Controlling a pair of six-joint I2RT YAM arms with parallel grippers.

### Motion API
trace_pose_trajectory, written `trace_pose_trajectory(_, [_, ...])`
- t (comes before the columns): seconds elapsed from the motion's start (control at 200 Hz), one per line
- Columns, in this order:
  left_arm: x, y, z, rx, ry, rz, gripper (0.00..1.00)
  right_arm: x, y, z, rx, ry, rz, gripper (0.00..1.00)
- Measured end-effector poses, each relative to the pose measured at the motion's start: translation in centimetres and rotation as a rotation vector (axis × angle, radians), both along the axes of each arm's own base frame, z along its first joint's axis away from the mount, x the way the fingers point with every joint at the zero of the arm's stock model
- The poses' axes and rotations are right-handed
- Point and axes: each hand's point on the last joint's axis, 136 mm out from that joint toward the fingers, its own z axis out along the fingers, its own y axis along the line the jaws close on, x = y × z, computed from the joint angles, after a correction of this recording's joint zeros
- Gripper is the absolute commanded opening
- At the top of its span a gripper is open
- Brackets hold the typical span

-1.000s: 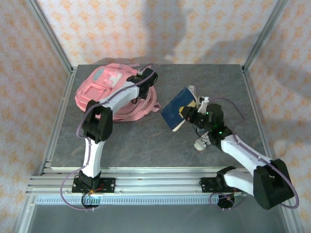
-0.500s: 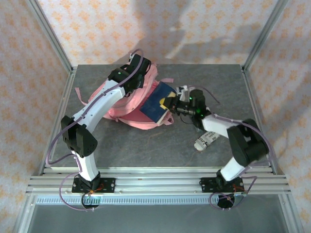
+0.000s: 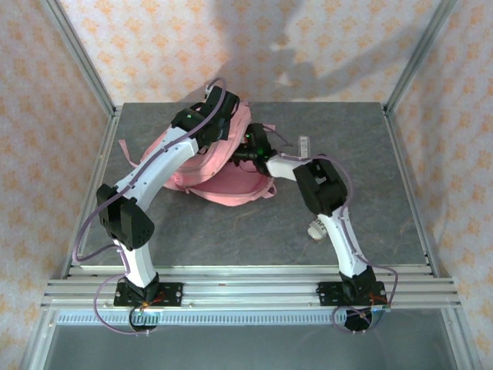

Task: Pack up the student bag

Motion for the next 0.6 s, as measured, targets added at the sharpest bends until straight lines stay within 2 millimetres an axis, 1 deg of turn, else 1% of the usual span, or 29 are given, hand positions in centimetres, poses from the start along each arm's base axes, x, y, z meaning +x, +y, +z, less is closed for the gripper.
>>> trace_pose_trajectory(0.035, [0.0,-0.1,0.0,-0.003,0.001,-0.002,0.0,0.5,0.8,-0.5,-0.024,0.013,0.003,0.35])
trace_pose_trajectory(0.065, [0.0,-0.2,0.0,-0.004,0.001,-0.004,0.0,0.9,1.3,-0.8,-0.047,0.023,0.004,0.39])
trace_pose_trajectory(0.105, [0.0,-0.2,0.0,-0.006,0.001,-0.003,0.0,1.1,1.7,-1.2,-0.081,0.036,0.003,0.42])
trace_pose_trajectory(0.17, [-0.1,-0.2,-0.1,-0.007,0.002,-0.003,0.0,1.1,1.6,-1.4,-0.135,0.039,0.004,0.47])
trace_pose_trajectory(0.235, [-0.2,-0.1,-0.2,-0.007,0.005,-0.004,0.0,0.8,0.8,-1.6,-0.18,0.041,-0.002,0.49])
trace_pose_trajectory(0.335, [-0.3,-0.2,-0.3,-0.01,0.004,-0.006,0.0,-0.5,-1.7,-3.0,-0.251,0.078,-0.016,0.49])
trace_pose_trajectory(0.39, [-0.3,-0.2,-0.2,-0.014,0.002,-0.008,0.0,-0.9,-3.0,-3.1,-0.268,0.081,-0.024,0.49])
trace_pose_trajectory(0.44, [-0.4,-0.2,-0.2,-0.019,0.001,-0.012,0.0,-1.4,-4.1,-2.9,-0.282,0.085,-0.035,0.47])
trace_pose_trajectory(0.476, [-0.5,-0.4,-0.3,-0.022,0.001,-0.017,0.0,-1.6,-4.8,-2.9,-0.289,0.09,-0.042,0.43])
trace_pose_trajectory(0.516, [-0.6,-0.5,-0.3,-0.022,0.001,-0.02,0.0,-1.6,-5.5,-3.0,-0.297,0.087,-0.05,0.36])
trace_pose_trajectory(0.541, [-0.6,-0.5,-0.4,-0.023,0.002,-0.02,0.0,-1.5,-5.7,-3.0,-0.298,0.091,-0.053,0.28])
trace_pose_trajectory(0.601, [-0.6,-0.6,-0.4,-0.029,0.003,-0.023,0.0,-1.2,-6.1,-3.1,-0.299,0.096,-0.066,0.16])
